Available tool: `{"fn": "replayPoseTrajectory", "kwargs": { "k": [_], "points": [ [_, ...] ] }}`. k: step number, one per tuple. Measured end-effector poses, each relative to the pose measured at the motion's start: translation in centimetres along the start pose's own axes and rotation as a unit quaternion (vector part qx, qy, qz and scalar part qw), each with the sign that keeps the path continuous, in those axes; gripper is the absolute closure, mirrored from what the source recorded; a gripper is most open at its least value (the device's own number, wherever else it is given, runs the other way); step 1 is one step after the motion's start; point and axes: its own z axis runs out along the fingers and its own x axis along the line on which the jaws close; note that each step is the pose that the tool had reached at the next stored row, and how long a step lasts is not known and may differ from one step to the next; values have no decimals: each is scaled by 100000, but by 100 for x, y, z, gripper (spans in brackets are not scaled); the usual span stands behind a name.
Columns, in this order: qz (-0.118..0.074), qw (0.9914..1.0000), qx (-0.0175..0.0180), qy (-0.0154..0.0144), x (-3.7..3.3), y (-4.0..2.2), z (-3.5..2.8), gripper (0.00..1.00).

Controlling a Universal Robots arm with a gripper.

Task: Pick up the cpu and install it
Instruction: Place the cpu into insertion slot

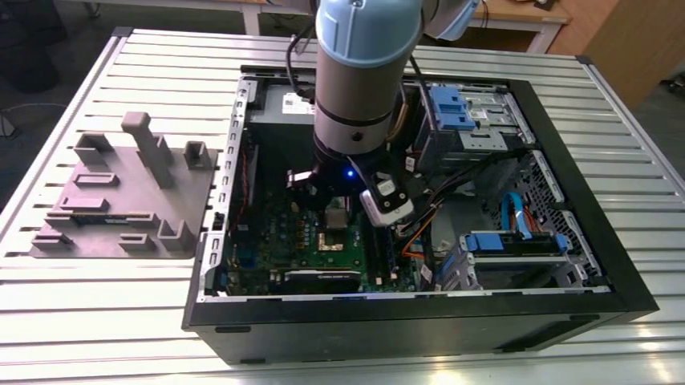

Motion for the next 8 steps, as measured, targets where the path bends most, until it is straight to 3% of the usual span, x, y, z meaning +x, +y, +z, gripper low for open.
{"fn": "replayPoseTrajectory", "kwargs": {
  "k": [4,8],
  "points": [
    [3,100000,31,-5,7,-55,16,53],
    [3,99999,388,12,19,-66,20,53]
  ]
}}
